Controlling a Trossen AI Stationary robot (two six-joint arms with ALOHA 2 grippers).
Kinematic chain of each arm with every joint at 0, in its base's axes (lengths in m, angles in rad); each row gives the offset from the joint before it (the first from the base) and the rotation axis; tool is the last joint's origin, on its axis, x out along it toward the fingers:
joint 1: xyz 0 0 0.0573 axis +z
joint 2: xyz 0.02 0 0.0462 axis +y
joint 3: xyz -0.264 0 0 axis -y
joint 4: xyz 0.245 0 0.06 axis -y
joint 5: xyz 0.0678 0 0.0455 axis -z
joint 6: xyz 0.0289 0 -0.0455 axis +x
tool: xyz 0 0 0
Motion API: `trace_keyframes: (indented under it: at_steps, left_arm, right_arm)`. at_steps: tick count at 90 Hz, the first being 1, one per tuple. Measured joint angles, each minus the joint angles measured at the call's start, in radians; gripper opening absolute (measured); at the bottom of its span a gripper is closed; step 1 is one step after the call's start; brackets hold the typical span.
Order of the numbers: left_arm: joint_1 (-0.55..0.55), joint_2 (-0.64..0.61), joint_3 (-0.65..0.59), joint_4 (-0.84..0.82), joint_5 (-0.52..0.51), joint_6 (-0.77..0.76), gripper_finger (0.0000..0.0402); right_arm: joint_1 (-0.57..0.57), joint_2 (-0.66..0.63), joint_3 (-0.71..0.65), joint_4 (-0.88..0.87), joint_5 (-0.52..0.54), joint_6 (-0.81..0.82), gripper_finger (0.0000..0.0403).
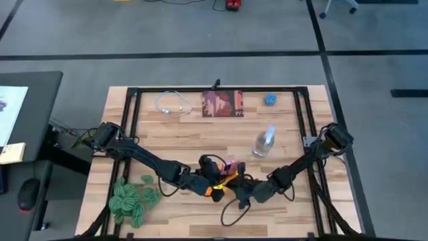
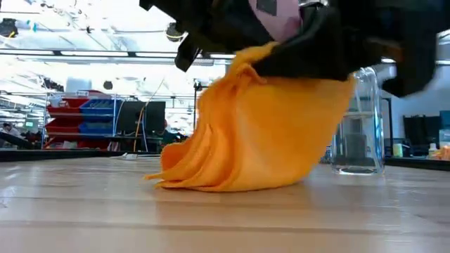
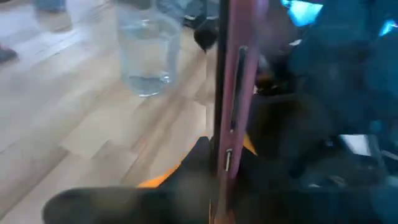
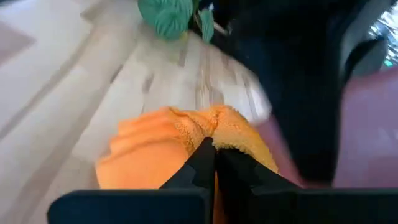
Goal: Apply microfiber cloth
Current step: Wipe the pink cellphone using microfiber cloth
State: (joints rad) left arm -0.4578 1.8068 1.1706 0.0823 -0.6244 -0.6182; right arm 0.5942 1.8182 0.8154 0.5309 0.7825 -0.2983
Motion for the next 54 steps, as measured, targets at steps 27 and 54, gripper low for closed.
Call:
trace_keyframes:
  at_steps: [27, 54]
  left_arm:
    - [-0.011, -0.01, 0.002, 0.002, 0.023, 0.009, 0.0002]
    - [-0.015, -0.008, 0.003, -0.024, 0.011, 0.008, 0.0002]
  right_arm:
    - [0.026, 0.001, 0.01, 0.131, 0.04, -0.063, 0.0]
    - [0.027, -0.001, 0.026, 0.064, 0.136, -0.071, 0.0]
